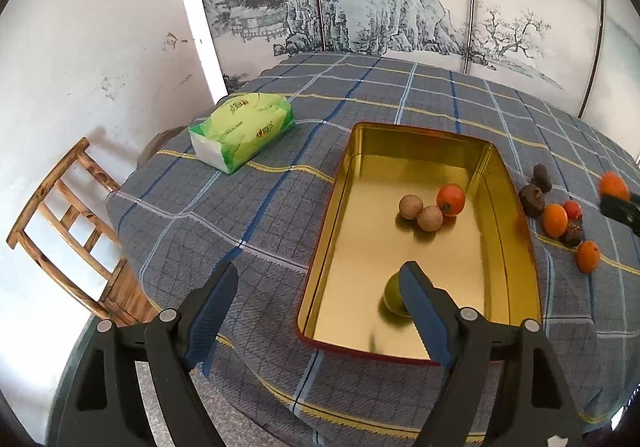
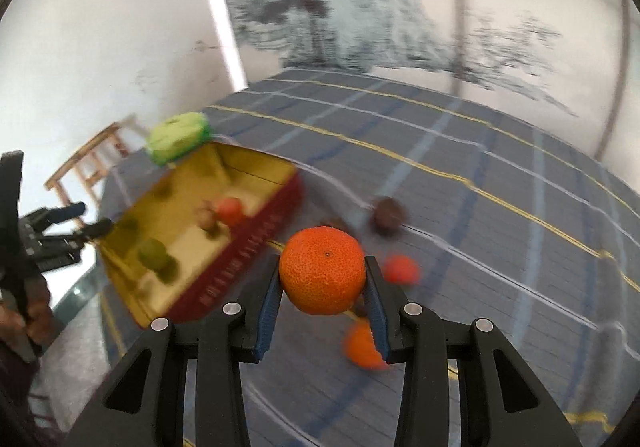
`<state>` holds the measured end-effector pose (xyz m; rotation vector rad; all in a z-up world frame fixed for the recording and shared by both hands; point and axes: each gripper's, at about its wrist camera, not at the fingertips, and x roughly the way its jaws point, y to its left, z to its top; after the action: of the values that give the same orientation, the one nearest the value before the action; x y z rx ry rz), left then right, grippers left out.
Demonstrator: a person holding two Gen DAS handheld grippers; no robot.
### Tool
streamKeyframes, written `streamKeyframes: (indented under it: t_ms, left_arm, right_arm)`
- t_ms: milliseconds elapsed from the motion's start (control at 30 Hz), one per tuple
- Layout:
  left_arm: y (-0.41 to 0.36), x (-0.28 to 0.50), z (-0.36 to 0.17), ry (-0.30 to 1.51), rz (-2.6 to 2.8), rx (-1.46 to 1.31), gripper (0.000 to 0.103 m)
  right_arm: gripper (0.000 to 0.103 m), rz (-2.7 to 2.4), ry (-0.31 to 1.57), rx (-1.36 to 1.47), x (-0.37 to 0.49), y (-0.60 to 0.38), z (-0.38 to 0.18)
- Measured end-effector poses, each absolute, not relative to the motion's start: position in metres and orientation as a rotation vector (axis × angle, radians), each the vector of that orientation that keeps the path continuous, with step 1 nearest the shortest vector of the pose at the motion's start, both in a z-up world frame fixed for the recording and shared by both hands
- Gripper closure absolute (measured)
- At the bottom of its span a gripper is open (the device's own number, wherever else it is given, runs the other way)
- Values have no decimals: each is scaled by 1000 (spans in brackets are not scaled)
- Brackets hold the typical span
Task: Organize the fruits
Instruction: 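Carry held mandarin toward gold tin with right tool, then lower mandarin into gold tin and open right tool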
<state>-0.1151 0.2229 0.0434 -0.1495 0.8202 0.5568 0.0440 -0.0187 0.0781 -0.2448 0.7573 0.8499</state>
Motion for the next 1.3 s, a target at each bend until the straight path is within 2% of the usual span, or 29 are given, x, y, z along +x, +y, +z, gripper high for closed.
streamKeyframes:
  t_ms: [600,867,1300]
  left_arm:
    - [229,-133,42,826,552,-135,18]
    - [223,-139,50,808,562,-78,12]
    - [219,-134,50,819,553,-64,10]
  right_arm:
    - [63,1072,890,-331,34,161,57]
    - [63,1046,953,-372,50,200,39]
    - [63,974,1026,-411,72,234,19]
